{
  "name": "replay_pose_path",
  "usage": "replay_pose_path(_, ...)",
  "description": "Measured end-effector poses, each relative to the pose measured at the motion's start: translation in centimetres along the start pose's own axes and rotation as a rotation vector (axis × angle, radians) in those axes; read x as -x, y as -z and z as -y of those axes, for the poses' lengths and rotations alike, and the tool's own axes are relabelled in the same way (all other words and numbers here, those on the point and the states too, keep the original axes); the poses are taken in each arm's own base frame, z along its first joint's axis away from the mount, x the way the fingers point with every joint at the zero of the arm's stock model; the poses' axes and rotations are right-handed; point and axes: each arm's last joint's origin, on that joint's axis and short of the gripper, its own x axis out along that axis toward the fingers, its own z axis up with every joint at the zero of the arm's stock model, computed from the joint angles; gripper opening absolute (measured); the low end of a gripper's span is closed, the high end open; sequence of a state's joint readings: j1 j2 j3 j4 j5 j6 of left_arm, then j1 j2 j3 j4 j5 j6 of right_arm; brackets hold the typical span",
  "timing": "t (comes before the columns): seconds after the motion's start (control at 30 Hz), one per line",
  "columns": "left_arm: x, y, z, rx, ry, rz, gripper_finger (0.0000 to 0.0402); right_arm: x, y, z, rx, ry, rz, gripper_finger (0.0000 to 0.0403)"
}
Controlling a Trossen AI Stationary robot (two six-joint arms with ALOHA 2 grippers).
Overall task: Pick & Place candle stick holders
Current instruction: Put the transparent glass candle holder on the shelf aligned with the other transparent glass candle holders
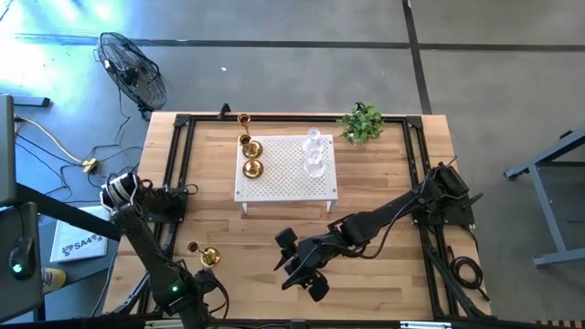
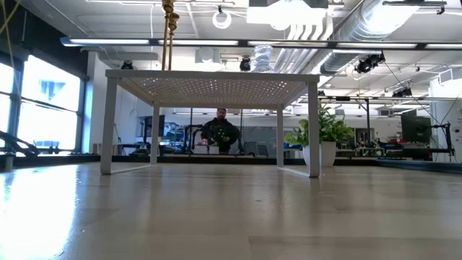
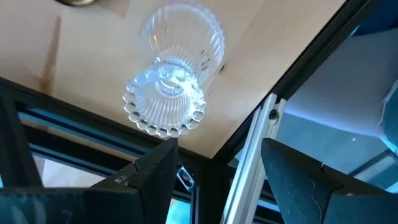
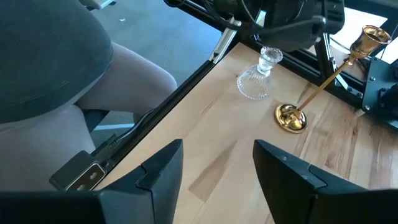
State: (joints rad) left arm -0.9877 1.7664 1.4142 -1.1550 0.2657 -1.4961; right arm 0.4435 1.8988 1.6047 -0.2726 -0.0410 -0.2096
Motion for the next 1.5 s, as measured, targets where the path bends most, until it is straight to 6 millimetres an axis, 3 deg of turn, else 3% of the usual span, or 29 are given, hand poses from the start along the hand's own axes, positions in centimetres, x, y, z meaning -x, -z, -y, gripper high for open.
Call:
replay_pose_path(0.23, -1.2, -0.4, -0.7, -0.005, -0.04, 0.034, 0.0225, 0.0, 0.0, 0.0, -0.004, 0.0, 0.0, 0.0188)
replay_pose_path(0.7, -1.1, -0.8, -0.7, 0.011, -0.027, -0.025, 0.0225, 0.0, 0.0, 0.0, 0.0, 0.001, 0.001, 0.0188)
replay_pose_path(0.93, 0.5, -0.3, 0.2, -0.004, 0.029, -0.063, 0.0225, 0.0, 0.0, 0.0, 0.0, 0.001, 0.001, 0.0188)
replay_pose_path(1.17, 2.8, 0.1, 0.9, -0.133, 0.07, 0.001, 0.0225, 0.0, 0.0, 0.0, 0.0, 0.001, 0.001, 0.0188)
replay_pose_path(1.3, 3.0, -0.2, 0.6, -0.227, 0.022, 0.104, 0.0225, 0.0, 0.0, 0.0, -0.003, 0.0, 0.001, 0.0188)
replay_pose_path(1.5, 3.0, -0.1, 0.6, -0.274, 0.016, 0.097, 0.0225, 0.0, 0.0, -0.2, -0.005, -0.007, 0.002, 0.0188)
